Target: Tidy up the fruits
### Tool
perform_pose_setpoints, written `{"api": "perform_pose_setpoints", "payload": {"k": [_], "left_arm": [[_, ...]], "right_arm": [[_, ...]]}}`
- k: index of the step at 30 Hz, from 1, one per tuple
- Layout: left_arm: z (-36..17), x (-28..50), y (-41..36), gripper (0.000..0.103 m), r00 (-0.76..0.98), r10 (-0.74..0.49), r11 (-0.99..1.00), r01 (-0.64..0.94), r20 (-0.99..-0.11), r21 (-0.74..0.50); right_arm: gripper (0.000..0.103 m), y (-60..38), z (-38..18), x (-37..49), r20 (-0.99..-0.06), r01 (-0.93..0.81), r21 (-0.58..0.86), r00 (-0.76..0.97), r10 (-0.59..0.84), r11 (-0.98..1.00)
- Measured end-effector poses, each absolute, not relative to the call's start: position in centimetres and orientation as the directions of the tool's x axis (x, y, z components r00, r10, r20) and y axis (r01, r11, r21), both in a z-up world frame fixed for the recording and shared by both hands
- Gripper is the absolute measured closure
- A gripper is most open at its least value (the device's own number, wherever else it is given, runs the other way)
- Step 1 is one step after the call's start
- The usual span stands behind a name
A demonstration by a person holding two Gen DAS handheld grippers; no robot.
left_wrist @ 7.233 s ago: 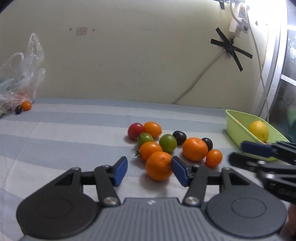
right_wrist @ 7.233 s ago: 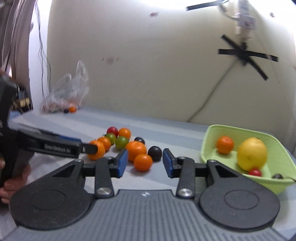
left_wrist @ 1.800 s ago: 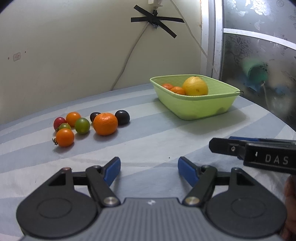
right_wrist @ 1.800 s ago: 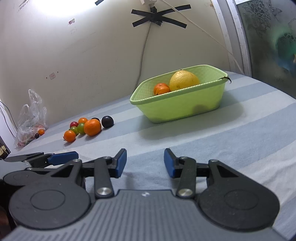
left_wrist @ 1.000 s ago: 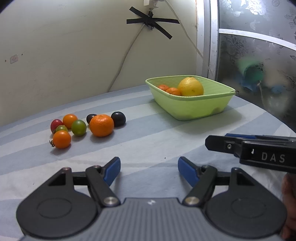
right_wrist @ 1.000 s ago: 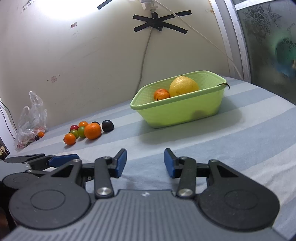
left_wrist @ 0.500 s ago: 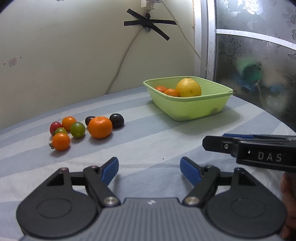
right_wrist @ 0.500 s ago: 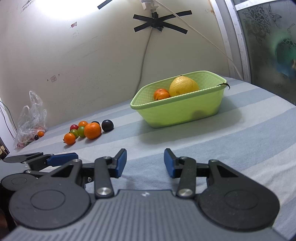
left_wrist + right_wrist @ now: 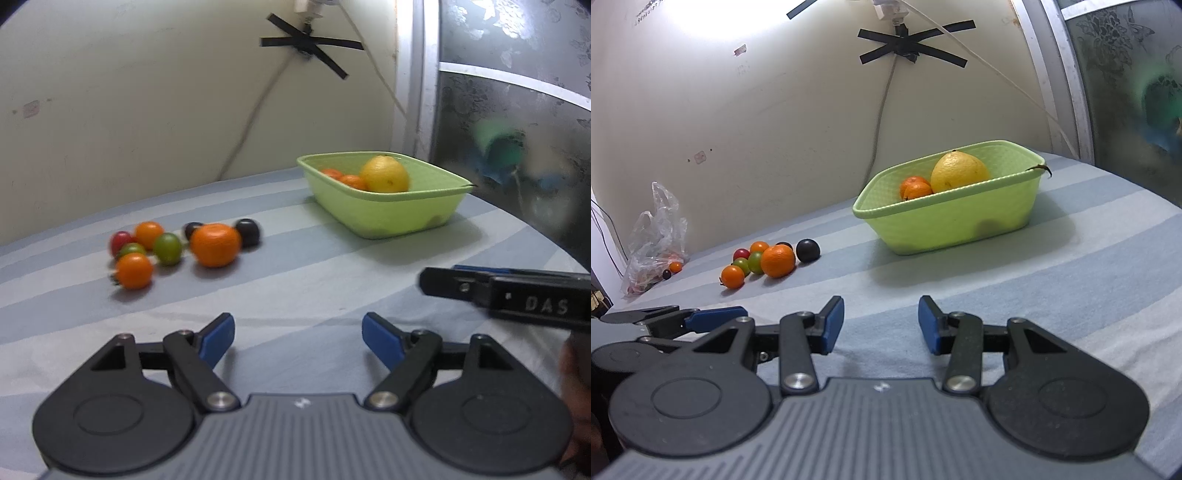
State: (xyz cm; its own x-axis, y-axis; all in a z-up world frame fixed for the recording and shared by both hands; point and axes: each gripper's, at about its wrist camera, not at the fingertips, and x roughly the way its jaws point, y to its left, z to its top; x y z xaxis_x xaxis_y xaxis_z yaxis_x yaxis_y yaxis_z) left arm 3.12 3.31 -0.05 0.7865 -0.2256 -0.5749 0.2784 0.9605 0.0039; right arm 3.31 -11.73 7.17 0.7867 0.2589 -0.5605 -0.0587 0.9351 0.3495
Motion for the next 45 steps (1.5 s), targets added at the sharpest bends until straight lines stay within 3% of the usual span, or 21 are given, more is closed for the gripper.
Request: {"api": "perform_pose_setpoints", "payload": {"k": [6, 12, 18, 29, 37, 42, 45], "left_arm": [[0.7, 3.4, 7.6, 0.015, 0.832, -0.090, 0.989, 0.140, -0.547, 0.052], [0.8, 4.8, 12.3, 0.017, 0.849, 0.047, 0.999, -0.036, -0.526, 0.032], [0.8, 4.9, 14.0, 0.023, 0.855, -0.006, 0.997, -0.034, -0.519, -0.068], [0.9, 3.3, 12.6, 0.029, 0.892, -0.020, 1.000, 0.008, -0.452, -0.029], [0.8, 3.6, 12.9, 0.038, 0.884, -0.043, 0.998, 0.018, -0.465, -0.057], [0.8, 3.6, 13.1, 0.039, 0.882, -0.055, 0.997, 0.024, -0.468, -0.073], [0.8, 3.5, 13.1, 0.039, 0.882, -0.062, 0.997, 0.030, -0.467, -0.075]], "right_arm": [[0.056, -11.8, 7.2, 3.5, -0.563, -0.070, 0.347, 0.782, 0.267, 0.935], [0.056, -11.4, 7.3, 3.6, -0.568, -0.093, 0.324, 0.777, 0.272, 0.942], [0.057, -9.3, 8.0, 4.7, -0.562, -0.207, 0.275, 0.758, 0.332, 0.939], [0.057, -2.3, 9.0, 10.8, -0.544, -0.446, 0.089, 0.727, 0.419, 0.890], [0.059, -2.1, 8.4, 14.5, -0.575, -0.378, 0.149, 0.719, 0.391, 0.914], [0.060, -2.0, 8.3, 15.2, -0.581, -0.383, 0.157, 0.709, 0.399, 0.910], [0.072, -2.2, 7.9, 16.8, -0.614, -0.329, 0.136, 0.712, 0.340, 0.934]]}}
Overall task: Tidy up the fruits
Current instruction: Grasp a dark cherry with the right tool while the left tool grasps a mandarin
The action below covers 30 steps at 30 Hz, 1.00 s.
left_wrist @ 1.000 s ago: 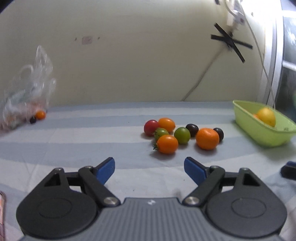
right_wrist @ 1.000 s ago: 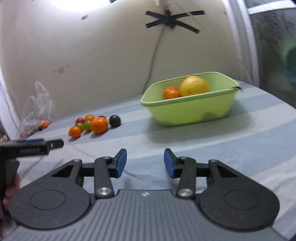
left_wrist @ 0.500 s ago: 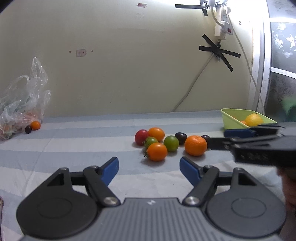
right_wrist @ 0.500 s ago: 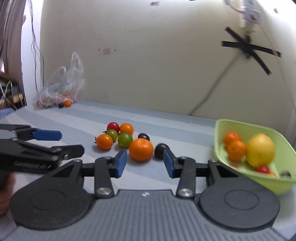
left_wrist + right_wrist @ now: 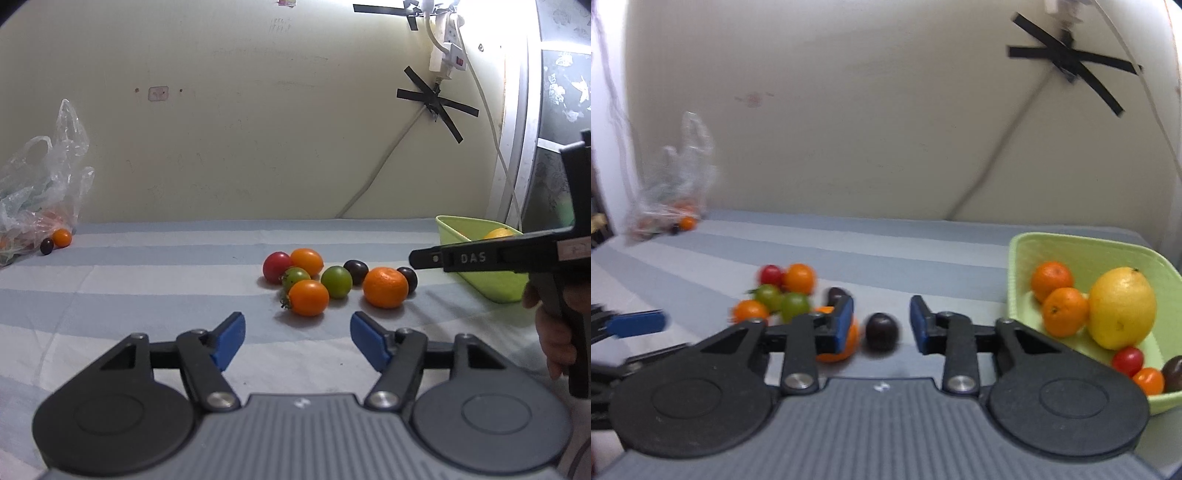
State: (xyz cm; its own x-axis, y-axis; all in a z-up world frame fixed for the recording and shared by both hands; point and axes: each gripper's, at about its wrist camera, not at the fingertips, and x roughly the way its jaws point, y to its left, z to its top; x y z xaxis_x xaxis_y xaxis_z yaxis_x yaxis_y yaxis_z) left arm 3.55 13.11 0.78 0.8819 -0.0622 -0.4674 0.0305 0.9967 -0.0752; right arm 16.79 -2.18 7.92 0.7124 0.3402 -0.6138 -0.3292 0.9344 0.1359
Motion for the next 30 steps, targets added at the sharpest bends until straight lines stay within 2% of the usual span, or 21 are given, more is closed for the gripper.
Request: {"api": "perform_pose_setpoints", "payload": {"k": [5, 12, 19, 21, 22, 26, 30], "left_arm": [[0.8, 3.6, 13.2, 0.039, 0.880, -0.076, 0.996, 0.042, -0.469, -0.082], [0.9, 3.8, 13.7, 0.038, 0.877, -0.097, 0.993, 0.053, -0.470, -0.105], [1.0, 3.4, 13.8, 0.037, 0.886, -0.112, 0.991, 0.067, -0.450, -0.115], [1.1, 3.3, 13.8, 0.037, 0.890, -0.116, 0.991, 0.073, -0.441, -0.113], [1.1, 3.2, 13.7, 0.037, 0.892, -0.117, 0.991, 0.076, -0.436, -0.112], [1.2, 3.4, 13.3, 0.037, 0.886, -0.124, 0.991, 0.091, -0.446, -0.096], [1.4, 4.7, 12.3, 0.037, 0.871, -0.147, 0.989, 0.114, -0.468, -0.099]], "right_arm": [[0.073, -1.8, 7.5, 17.8, -0.668, -0.389, 0.085, 0.661, 0.342, 0.917], [0.073, -0.9, 7.1, 17.7, -0.688, -0.486, -0.035, 0.645, 0.331, 0.873], [0.071, -0.1, 7.2, 19.3, -0.731, -0.558, -0.001, 0.566, 0.381, 0.830], [0.072, 0.1, 6.8, 19.5, -0.761, -0.578, 0.054, 0.504, 0.408, 0.814], [0.077, 0.2, 6.5, 19.2, -0.763, -0.582, 0.072, 0.491, 0.421, 0.810], [0.077, 0.1, 6.9, 16.5, -0.692, -0.551, -0.038, 0.617, 0.376, 0.834], [0.077, -1.0, 7.6, 13.3, -0.642, -0.544, -0.002, 0.644, 0.416, 0.839]]}}
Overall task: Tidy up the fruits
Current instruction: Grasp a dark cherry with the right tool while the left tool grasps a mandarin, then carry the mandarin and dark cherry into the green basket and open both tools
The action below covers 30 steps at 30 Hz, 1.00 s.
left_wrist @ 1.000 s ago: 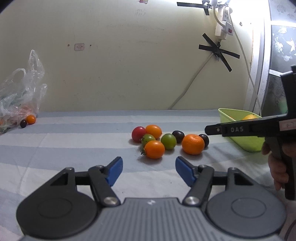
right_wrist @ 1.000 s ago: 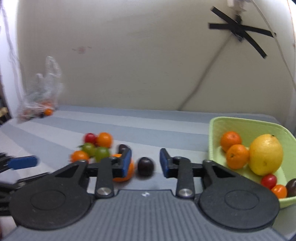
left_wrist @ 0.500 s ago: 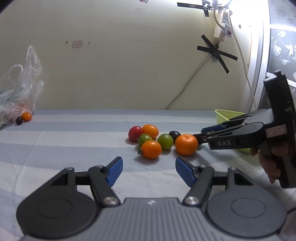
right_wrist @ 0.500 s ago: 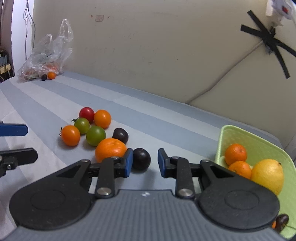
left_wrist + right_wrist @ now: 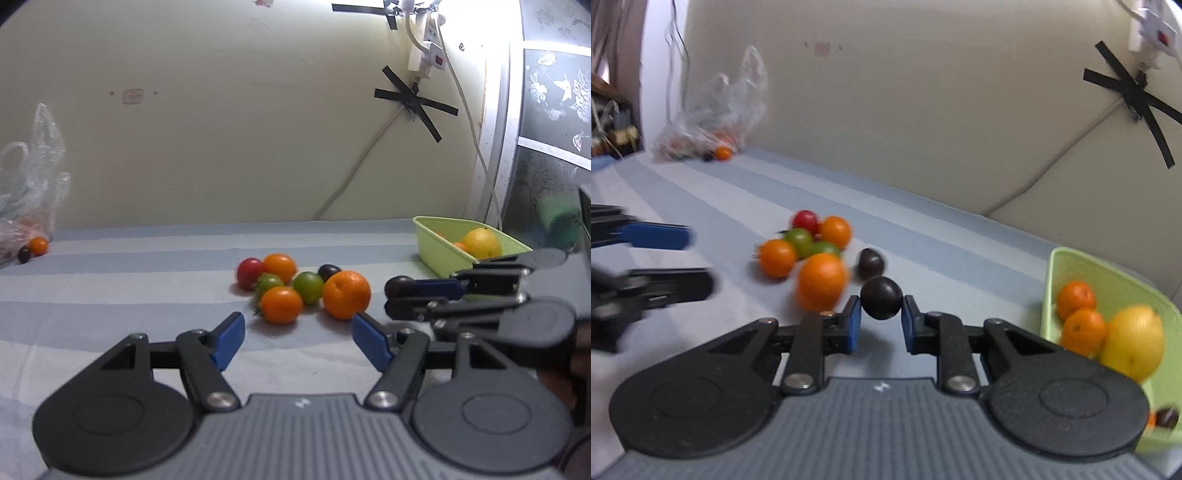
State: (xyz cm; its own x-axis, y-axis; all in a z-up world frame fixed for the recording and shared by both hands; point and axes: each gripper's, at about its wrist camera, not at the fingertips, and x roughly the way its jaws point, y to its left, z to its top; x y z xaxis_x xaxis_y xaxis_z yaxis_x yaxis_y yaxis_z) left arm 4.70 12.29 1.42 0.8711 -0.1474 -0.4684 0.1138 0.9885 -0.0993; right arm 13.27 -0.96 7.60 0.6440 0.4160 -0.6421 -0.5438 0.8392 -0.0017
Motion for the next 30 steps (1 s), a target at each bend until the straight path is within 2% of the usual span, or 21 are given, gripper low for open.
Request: {"api": "perform_pose_setpoints", "payload": {"k": [2, 5, 9, 15, 20, 22, 25, 30], "left_arm": [[1.8, 5.8, 11.4, 0.037, 0.867, -0.164, 0.986, 0.133, -0.470, -0.098], [2.4, 7.1, 9.5, 0.037, 0.880, -0.147, 0.988, 0.154, -0.451, -0.021], [2.4, 8.7, 6.6, 0.042, 0.890, -0.131, 0.969, 0.207, -0.436, 0.133], [1.0, 11.0, 4.1, 0.042, 0.850, -0.165, 0.927, 0.307, -0.501, 0.216], [0.3, 12.3, 3.2, 0.042, 0.832, -0.123, 0.929, 0.288, -0.541, 0.232], [0.0, 12.9, 3.0, 0.048, 0.813, -0.102, 0.927, 0.287, -0.574, 0.241], [-0.2, 12.5, 2.7, 0.061, 0.825, -0.063, 0.920, 0.266, -0.561, 0.287], [0.6, 10.4, 2.3, 0.062, 0.834, -0.094, 0.934, 0.264, -0.544, 0.243]], "right_arm": [[0.077, -1.1, 7.5, 12.1, -0.625, -0.548, -0.012, 0.657, 0.421, 0.836], [0.077, -1.0, 7.1, 12.8, -0.615, -0.512, -0.069, 0.698, 0.368, 0.856], [0.077, -2.9, 7.1, 13.7, -0.625, -0.440, 0.027, 0.693, 0.359, 0.897], [0.077, -6.6, 8.0, 10.0, -0.589, -0.380, 0.112, 0.718, 0.370, 0.918], [0.077, -8.4, 7.9, 7.0, -0.563, -0.388, 0.151, 0.722, 0.402, 0.909], [0.077, -8.3, 7.6, 6.6, -0.558, -0.397, 0.143, 0.724, 0.405, 0.907], [0.077, -8.9, 7.6, 7.0, -0.548, -0.400, 0.196, 0.712, 0.438, 0.895], [0.077, -10.1, 7.3, 7.5, -0.539, -0.372, 0.275, 0.704, 0.463, 0.886]]}}
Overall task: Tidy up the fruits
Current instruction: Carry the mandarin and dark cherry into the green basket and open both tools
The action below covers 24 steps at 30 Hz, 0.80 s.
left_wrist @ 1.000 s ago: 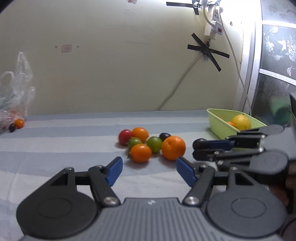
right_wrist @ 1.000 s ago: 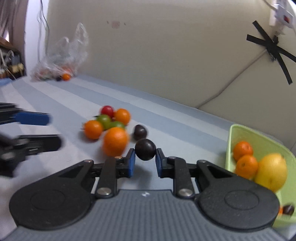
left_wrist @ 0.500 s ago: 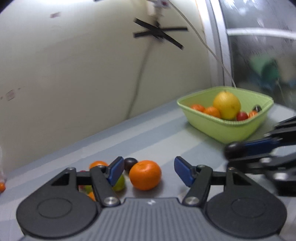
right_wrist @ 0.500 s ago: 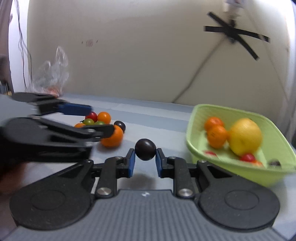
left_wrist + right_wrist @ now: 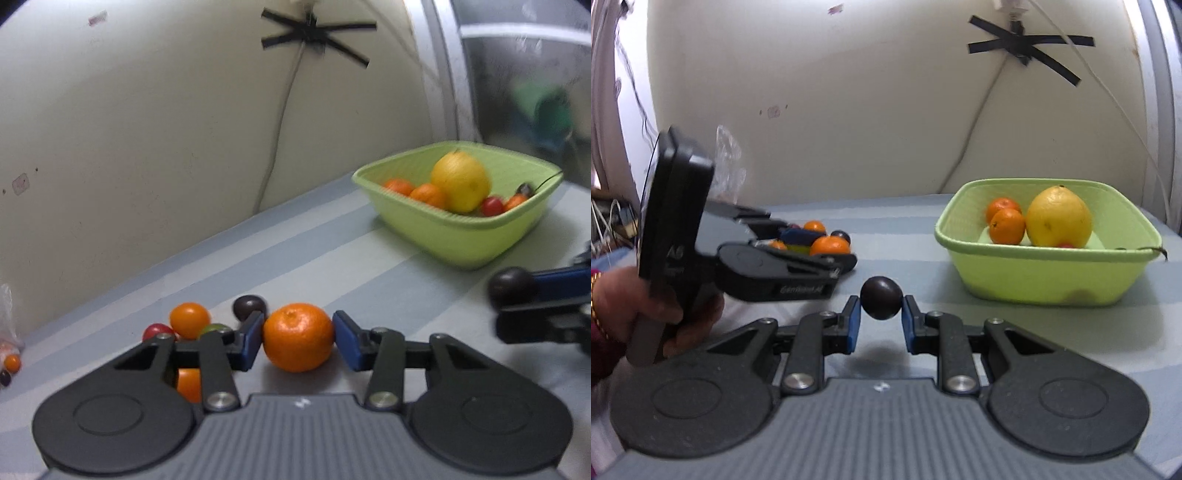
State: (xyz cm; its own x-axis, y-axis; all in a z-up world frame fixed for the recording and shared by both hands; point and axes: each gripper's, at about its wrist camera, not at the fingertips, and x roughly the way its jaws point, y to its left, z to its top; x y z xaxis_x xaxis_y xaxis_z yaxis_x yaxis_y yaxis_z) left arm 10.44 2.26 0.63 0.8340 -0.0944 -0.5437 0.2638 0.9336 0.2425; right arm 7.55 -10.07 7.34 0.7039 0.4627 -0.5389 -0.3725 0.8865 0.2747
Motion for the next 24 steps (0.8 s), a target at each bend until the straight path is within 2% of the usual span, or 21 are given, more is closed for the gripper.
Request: {"api": "perform_pose_setpoints", "payload": {"k": [8, 13, 17, 24], "left_arm": [[3.5, 6.5, 0.3, 0.062, 0.824, -0.256, 0.930, 0.352, -0.505, 0.103], [5.8, 8.1, -1.6, 0.062, 0.818, -0.331, 0.909, 0.410, -0.470, 0.073], [6.8, 10.5, -4.4, 0.061, 0.817, -0.361, 0.894, 0.441, -0.451, 0.084], [4.3, 14.7, -8.0, 0.062, 0.780, -0.339, 0.892, 0.444, -0.527, 0.082]], "right_arm": [[0.077, -11.0, 8.1, 6.2, -0.458, -0.374, 0.274, 0.759, 0.462, 0.886], [0.077, -12.6, 8.9, 5.2, -0.396, -0.346, 0.247, 0.816, 0.421, 0.905], [0.077, -14.5, 9.5, 6.0, -0.367, -0.237, 0.175, 0.885, 0.287, 0.956], [0.075, -16.5, 9.0, 9.4, -0.395, -0.085, 0.031, 0.914, 0.090, 0.996]]}}
